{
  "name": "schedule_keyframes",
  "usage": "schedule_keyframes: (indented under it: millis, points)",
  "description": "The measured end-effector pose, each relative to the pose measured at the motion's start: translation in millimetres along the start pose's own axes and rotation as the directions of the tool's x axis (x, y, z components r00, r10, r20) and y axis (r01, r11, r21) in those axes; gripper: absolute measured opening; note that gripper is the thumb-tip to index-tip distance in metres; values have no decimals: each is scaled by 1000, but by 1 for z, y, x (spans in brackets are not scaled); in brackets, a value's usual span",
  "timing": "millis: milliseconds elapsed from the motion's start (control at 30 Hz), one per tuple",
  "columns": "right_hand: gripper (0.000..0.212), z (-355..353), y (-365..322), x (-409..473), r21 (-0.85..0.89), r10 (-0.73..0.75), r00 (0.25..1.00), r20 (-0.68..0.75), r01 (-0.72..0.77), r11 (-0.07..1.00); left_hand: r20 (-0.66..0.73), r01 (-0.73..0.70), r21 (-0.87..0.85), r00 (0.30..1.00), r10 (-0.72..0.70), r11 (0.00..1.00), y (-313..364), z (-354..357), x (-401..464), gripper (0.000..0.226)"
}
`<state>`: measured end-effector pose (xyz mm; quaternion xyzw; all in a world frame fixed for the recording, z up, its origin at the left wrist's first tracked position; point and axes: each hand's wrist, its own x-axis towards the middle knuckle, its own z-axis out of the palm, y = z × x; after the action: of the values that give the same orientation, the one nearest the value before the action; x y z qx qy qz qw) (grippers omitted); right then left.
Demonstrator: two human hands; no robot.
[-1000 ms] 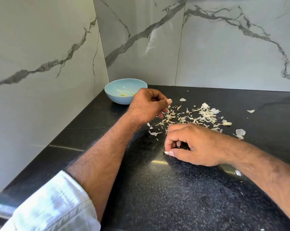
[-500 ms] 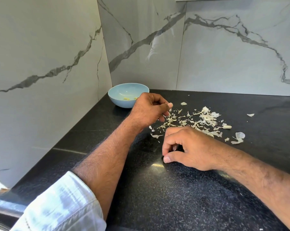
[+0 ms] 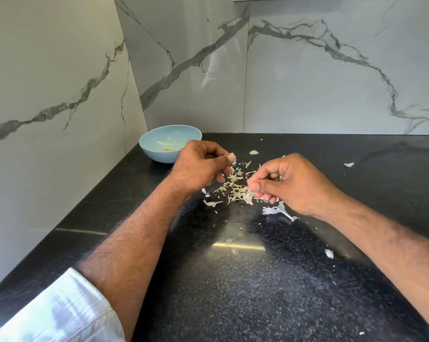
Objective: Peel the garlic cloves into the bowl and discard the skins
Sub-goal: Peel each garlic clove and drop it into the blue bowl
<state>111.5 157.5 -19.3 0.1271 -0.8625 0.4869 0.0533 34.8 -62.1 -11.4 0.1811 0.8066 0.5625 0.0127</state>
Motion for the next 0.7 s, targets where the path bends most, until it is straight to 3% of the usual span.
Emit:
schedule_keyframes:
  millis: [133, 267, 433, 700]
  points:
    - [16, 0, 10, 7, 63, 69, 996, -55, -66, 996, 30, 20, -53, 999, -18, 998, 2, 8, -4, 21]
    - [25, -2, 13, 8, 291, 197, 977, -79, -167, 942, 96, 1, -61, 995, 5, 998, 5, 18, -7, 16]
    - [32, -10, 18, 11, 421, 266, 962, -67, -215, 881, 141, -6, -63, 990, 15, 998, 6, 22, -8, 16]
    - [49, -7, 14, 19, 340, 268, 961, -71, -229, 912, 177, -6, -86, 984, 21, 996, 5, 28, -8, 21]
